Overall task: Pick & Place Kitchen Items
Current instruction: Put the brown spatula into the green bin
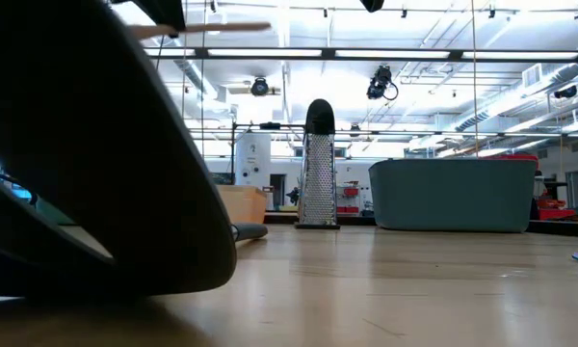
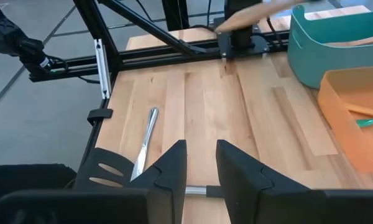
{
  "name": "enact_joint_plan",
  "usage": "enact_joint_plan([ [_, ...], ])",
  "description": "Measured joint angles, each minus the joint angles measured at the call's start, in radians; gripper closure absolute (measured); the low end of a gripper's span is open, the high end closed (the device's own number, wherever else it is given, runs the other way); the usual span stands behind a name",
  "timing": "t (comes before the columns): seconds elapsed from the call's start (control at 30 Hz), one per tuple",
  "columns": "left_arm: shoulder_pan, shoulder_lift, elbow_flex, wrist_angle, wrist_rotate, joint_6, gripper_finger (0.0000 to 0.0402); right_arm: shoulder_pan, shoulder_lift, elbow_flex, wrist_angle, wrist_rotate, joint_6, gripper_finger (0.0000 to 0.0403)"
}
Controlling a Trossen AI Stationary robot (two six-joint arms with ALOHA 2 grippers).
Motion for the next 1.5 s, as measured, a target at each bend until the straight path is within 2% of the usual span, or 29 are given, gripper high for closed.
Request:
enact_joint_plan([
  [0.23, 0.000, -0.117, 0.000, -0.001, -0.057, 0.007, 0.0312, 0.000, 0.000, 0.000, 0.001, 0.000, -0.003, 0.0305],
  [0.63, 0.019, -0.224, 0.000, -0.026, -0.141, 0.020, 0.0312, 0.000, 0.000, 0.000, 0.001, 0.000, -0.003, 0.0305],
  [1.17, 0.205, -0.388, 0.000, -0.078, -0.202, 0.043, 0.0312, 0.000, 0.000, 0.000, 0.002, 0.000, 0.004, 0.0305],
  [1.5, 0.319, -0.413, -0.024, -0.091, -0.232, 0.069, 0.0312, 0.000, 0.000, 0.000, 0.004, 0.008, 0.005, 0.0305],
])
